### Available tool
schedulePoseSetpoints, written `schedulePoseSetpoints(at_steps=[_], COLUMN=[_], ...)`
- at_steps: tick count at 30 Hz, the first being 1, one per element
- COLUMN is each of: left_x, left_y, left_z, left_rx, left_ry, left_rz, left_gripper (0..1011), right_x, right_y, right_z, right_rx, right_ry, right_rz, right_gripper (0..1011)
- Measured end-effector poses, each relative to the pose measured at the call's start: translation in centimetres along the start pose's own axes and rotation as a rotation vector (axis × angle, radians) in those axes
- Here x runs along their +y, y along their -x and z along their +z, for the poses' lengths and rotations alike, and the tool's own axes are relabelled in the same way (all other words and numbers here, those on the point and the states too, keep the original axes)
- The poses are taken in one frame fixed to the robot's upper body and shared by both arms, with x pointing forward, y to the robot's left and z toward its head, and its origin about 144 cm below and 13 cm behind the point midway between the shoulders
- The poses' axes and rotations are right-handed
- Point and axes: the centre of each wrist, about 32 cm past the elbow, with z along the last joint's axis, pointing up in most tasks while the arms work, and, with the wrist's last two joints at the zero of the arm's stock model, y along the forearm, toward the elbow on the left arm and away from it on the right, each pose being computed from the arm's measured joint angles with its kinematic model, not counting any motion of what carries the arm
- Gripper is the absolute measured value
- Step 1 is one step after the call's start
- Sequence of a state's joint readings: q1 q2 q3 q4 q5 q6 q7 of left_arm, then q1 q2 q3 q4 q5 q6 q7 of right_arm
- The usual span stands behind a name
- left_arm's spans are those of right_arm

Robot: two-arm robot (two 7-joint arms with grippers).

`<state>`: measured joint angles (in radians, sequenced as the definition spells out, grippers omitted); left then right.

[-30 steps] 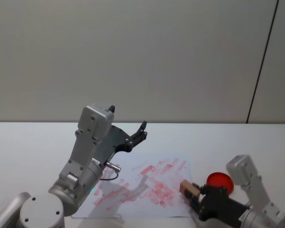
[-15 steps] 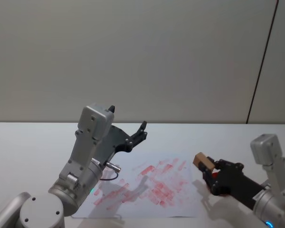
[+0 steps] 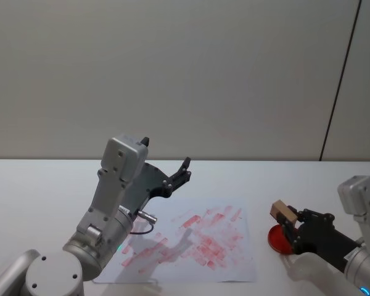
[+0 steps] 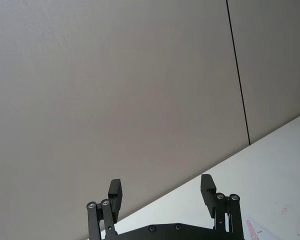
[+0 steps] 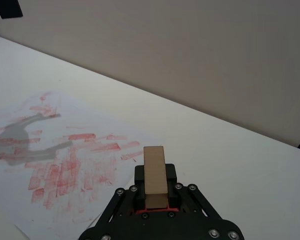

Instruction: Use the one hand to pick up the stamp and affix it onto the A4 paper.

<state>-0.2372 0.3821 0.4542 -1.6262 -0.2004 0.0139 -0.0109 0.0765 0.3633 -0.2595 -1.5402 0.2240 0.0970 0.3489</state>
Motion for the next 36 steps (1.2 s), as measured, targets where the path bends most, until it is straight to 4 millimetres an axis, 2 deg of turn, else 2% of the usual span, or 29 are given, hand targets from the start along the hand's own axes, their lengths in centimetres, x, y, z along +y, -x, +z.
schedulePoseSetpoints(at_steps=[12, 30, 33, 34, 36], left_x=[0.0, 0.0, 0.0, 0.0, 0.0], left_y=[0.0, 0.0, 0.0, 0.0, 0.0], left_z=[0.0, 0.0, 0.0, 0.0, 0.0], left_rx=[0.0, 0.0, 0.0, 0.0, 0.0], left_ry=[0.0, 0.0, 0.0, 0.0, 0.0], left_rz=[0.0, 0.0, 0.0, 0.0, 0.0], left_gripper=[1002, 1002, 1003, 1002, 1002], right_x=[0.0, 0.3, 0.3, 0.3, 0.4], right_y=[-0.8, -0.9, -1.0, -1.0, -1.0], right_z=[-0.8, -1.7, -1.8, -1.9, -1.9], right_rx=[-0.015, -0.02, -0.02, -0.02, -0.02], right_ry=[0.053, 0.105, 0.111, 0.114, 0.119], right_rz=[-0.019, -0.008, -0.007, -0.007, -0.007], right_gripper=[217, 217, 250, 316, 375])
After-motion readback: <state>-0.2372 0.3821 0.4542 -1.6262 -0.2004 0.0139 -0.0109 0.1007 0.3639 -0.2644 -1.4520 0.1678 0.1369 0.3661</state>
